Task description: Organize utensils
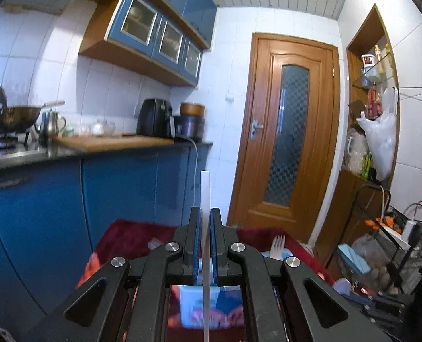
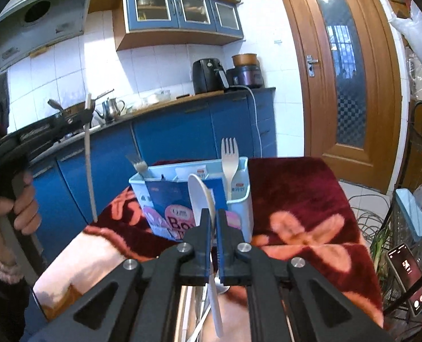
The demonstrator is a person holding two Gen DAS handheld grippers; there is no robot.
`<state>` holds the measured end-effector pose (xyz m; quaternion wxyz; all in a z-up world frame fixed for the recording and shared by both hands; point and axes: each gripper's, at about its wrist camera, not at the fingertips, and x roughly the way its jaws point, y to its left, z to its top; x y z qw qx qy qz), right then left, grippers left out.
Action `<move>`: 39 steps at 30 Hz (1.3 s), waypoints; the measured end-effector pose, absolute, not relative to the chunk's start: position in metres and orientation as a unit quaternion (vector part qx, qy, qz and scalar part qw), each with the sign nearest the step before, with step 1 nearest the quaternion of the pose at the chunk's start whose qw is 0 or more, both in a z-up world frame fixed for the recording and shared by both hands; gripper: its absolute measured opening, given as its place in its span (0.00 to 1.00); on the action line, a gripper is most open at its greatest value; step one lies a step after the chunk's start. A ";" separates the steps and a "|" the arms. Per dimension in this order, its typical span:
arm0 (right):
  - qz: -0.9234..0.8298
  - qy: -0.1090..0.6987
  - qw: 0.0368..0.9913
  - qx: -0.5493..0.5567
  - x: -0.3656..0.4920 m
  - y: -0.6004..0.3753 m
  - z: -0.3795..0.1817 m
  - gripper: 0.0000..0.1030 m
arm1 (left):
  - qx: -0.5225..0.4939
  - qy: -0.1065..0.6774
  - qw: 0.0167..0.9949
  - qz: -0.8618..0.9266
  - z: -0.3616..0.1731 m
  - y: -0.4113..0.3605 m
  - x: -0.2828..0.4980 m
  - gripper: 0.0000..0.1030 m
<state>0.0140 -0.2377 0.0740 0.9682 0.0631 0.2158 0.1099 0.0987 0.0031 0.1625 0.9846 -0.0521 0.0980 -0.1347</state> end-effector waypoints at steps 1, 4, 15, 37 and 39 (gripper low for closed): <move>0.108 0.212 0.969 0.065 0.014 -0.240 0.076 0.05 | -0.051 0.090 0.986 -0.133 0.166 0.001 0.102 0.06; 0.102 0.194 0.973 0.071 0.012 -0.247 0.083 0.05 | -0.047 0.064 0.989 -0.126 0.172 -0.004 0.114 0.06; 0.080 0.134 0.985 0.075 0.024 -0.246 0.106 0.05 | -0.091 0.027 0.992 -0.082 0.145 -0.004 0.163 0.06; 0.047 0.067 0.992 0.091 0.110 -0.239 0.116 0.05 | -0.097 0.065 0.986 -0.121 0.093 -0.017 0.195 0.06; 0.047 0.075 0.992 0.086 0.114 -0.237 0.108 0.05 | -0.099 0.072 0.985 -0.122 0.090 -0.015 0.198 0.06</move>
